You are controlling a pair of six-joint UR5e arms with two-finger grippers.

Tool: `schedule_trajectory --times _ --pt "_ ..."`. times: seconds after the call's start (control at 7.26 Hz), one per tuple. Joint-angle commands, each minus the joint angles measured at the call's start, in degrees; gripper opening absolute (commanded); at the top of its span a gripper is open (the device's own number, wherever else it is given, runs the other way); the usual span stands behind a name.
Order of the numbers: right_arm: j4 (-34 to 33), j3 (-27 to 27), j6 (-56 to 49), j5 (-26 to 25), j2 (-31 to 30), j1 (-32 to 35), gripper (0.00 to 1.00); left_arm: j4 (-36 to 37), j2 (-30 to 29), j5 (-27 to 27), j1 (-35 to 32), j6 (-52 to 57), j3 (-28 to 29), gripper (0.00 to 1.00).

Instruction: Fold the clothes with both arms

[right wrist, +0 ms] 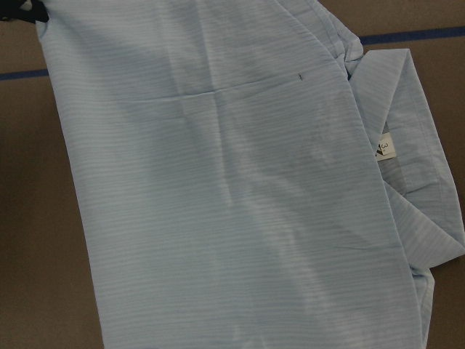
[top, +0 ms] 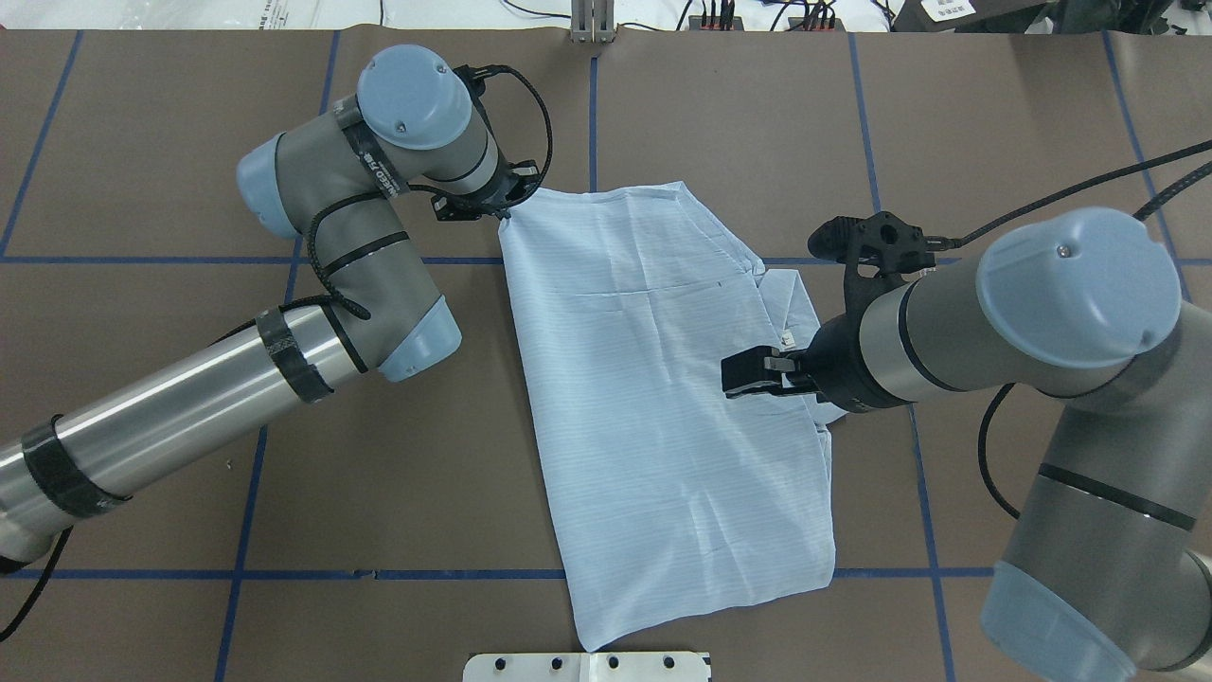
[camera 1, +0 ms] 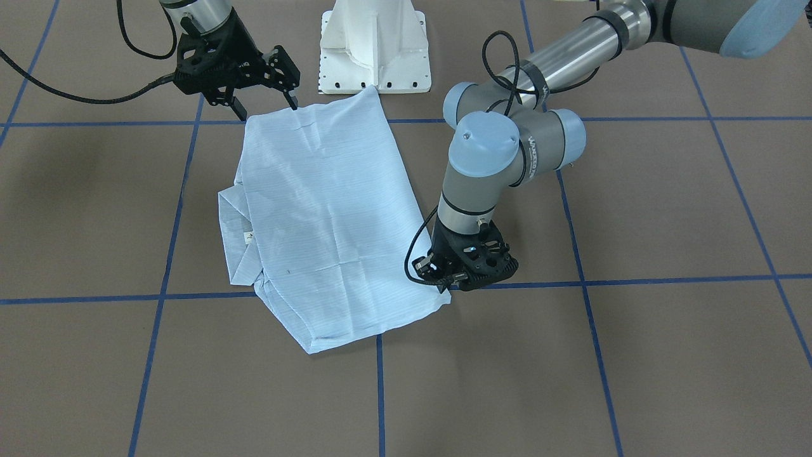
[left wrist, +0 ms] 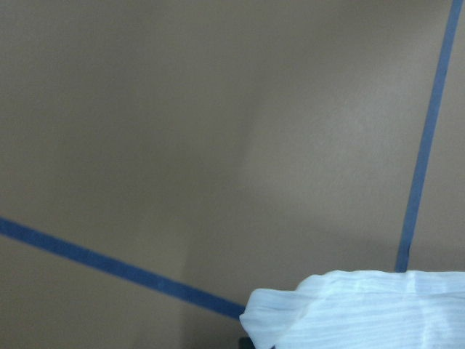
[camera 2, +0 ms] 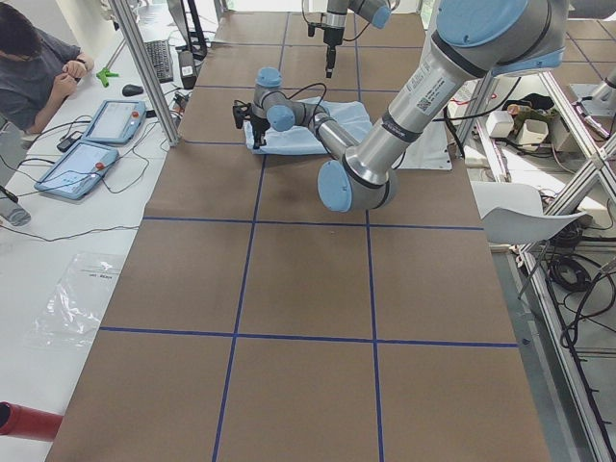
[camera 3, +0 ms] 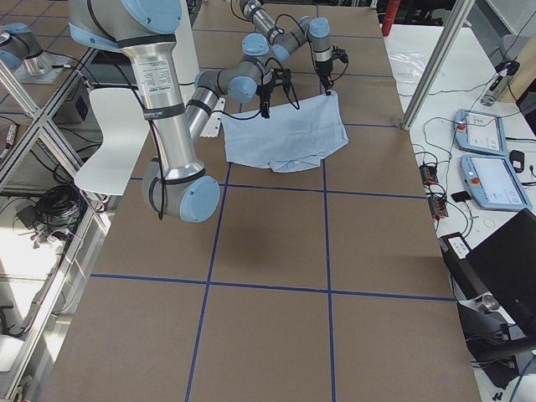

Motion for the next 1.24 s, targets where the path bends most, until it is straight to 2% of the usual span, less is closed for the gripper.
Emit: schedule_trajectory --times 0.0,0.14,0.28,0.41,0.55,0.69,0.96,1.1 --pt "0.0 -1.71 0.01 -1.57 1.53 -0.05 1.0 -14.08 -2.16 4.4 -1.23 2.29 9.92 0.0" --pt "0.0 -3.45 0.01 -1.66 3.02 -0.05 1.0 -17.72 -2.42 5.22 -1.23 2.38 12.47 0.0" --pt "0.0 -3.82 -0.07 -2.1 3.12 -0.05 1.0 -18.02 -2.42 5.23 -1.31 3.68 12.67 0.0" --pt "0.0 -3.91 -0.07 -2.54 3.12 -0.05 1.0 -18.28 -2.42 5.32 -1.32 4.05 12.59 0.28" --pt "0.0 -4.09 -0.16 -2.8 3.12 -0.05 1.0 -18.63 -2.42 5.4 -1.4 5.79 12.5 0.95" --pt "0.0 -4.52 -0.07 -2.81 3.12 -0.13 1.0 -18.55 -2.51 5.32 -1.93 7.02 11.98 1.0" --pt "0.0 -5.14 -0.25 -2.63 3.12 -0.4 1.0 -14.88 -1.9 1.74 -3.42 6.95 7.43 1.0" --pt "0.09 -4.88 -0.42 -2.46 2.6 -0.4 1.0 -11.12 1.15 0.5 -3.42 6.25 0.44 1.0"
